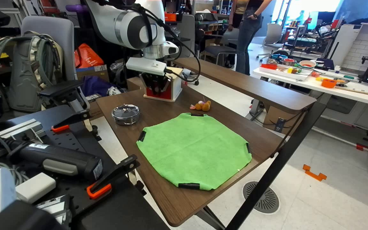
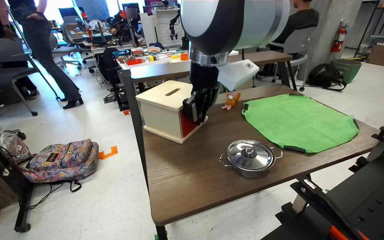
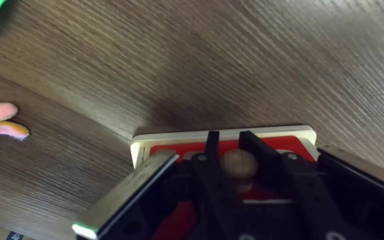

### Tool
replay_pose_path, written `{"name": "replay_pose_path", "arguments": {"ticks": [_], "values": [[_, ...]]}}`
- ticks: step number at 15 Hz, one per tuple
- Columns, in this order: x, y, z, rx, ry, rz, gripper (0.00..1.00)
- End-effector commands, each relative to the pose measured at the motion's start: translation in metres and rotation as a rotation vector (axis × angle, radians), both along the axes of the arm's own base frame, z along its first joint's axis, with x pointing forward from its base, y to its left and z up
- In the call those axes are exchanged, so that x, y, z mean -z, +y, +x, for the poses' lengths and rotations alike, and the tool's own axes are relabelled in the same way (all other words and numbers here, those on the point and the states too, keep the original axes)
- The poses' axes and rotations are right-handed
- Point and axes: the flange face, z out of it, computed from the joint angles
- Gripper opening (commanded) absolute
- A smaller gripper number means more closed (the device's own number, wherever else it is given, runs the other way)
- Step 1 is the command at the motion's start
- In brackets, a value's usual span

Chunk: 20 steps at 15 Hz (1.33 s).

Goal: Pull open the red drawer

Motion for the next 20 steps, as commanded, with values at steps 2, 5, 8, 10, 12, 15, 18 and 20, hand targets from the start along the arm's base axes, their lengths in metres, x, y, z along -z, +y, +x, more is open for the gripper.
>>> {"name": "replay_pose_path", "arguments": {"ticks": [2, 5, 8, 10, 12, 15, 18, 20], "values": [[-0.003, -0.004, 0.003, 0.005, -0.035, -0.005, 0.01], [-0.004, -0.009, 0.0, 0.008, -0.031, -0.007, 0.02], [-0.006, -0.016, -0.002, 0.013, -0.029, -0.01, 0.02], [-0.007, -0.02, -0.003, 0.016, -0.027, -0.012, 0.02], [-0.008, -0.024, -0.006, 0.019, -0.024, -0.013, 0.02], [-0.012, -0.031, -0.01, 0.027, -0.022, -0.018, 0.02], [-0.013, -0.038, -0.019, 0.031, -0.02, -0.019, 0.02], [-0.012, -0.044, -0.026, 0.032, -0.012, -0.022, 0.02]]}}
